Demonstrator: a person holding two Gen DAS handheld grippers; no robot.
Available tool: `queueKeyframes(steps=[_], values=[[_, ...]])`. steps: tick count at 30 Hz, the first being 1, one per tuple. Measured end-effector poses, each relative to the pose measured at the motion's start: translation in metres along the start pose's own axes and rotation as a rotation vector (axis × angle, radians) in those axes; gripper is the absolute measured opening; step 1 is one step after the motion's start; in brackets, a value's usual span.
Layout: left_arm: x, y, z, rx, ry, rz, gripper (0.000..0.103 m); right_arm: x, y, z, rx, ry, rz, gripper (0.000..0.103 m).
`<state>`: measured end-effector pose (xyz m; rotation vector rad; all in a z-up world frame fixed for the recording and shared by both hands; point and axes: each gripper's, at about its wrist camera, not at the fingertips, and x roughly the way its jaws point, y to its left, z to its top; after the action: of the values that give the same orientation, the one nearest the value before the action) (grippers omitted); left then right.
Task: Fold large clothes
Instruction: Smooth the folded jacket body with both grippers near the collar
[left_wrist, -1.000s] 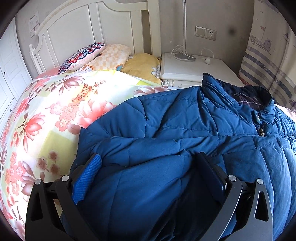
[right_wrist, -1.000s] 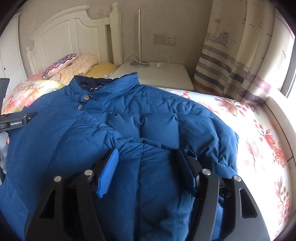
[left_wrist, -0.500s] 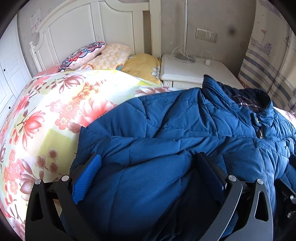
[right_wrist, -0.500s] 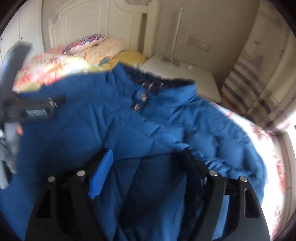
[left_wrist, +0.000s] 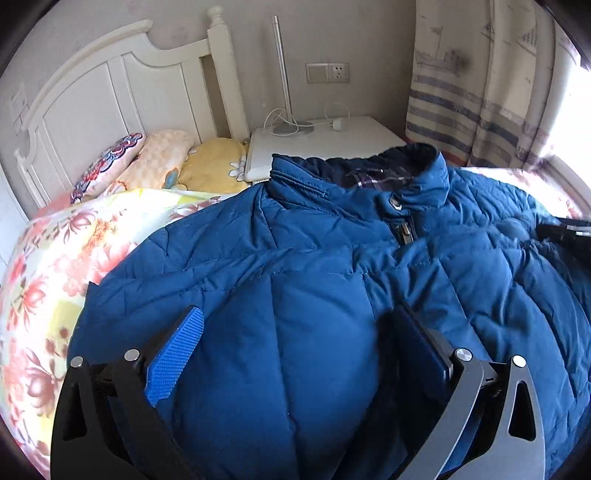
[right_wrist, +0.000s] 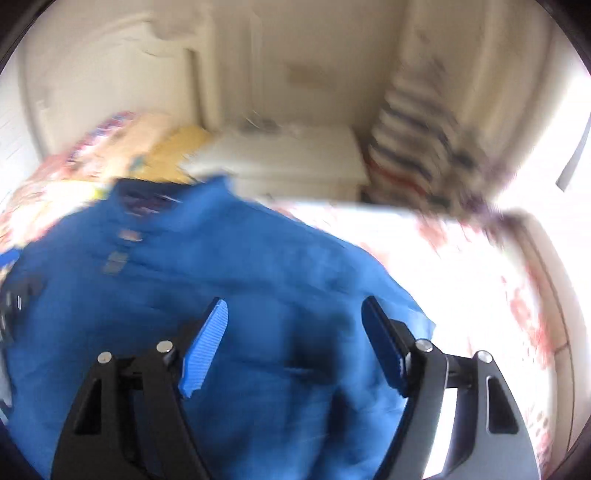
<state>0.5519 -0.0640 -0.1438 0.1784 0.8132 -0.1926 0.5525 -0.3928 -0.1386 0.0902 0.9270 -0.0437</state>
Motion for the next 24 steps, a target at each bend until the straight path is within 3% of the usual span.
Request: queueKeyframes(steps=[2,5,8,11,14,22,24], values=[[0.003,0.004,0.001,-0.016,0.012,-0.017,0.099,0.006,-0.013,-0.004,0.044,0.008,0.077,0.075],[0.005,0.002,0.0,-0.009,0.014,-0.004,0.099,-0.013,-0.01,-0.006,0.051,-0.001,-0.002,0.074],[0.007,0.001,-0.004,0.005,0.011,0.017,0.099,-0.062,0.016,-0.02,0.012,-0.138,0.048,0.074],[0.005,0.0,-0.005,0.004,0.013,0.02,0.099,-0.081,0.058,-0.043,-0.119,-0.174,0.052,0.075],[0.006,0.001,-0.005,-0.001,0.011,0.015,0.099,-0.063,0.082,-0.067,-0.229,-0.119,-0.023,0.078],[-0.001,0.007,-0.004,-0.041,0.048,0.02,0.098,-0.052,0.077,-0.07,-0.175,-0.096,-0.005,0.08],[-0.028,0.017,-0.012,-0.106,0.049,-0.044,0.097,-0.07,0.073,-0.079,-0.137,-0.102,-0.01,0.08]])
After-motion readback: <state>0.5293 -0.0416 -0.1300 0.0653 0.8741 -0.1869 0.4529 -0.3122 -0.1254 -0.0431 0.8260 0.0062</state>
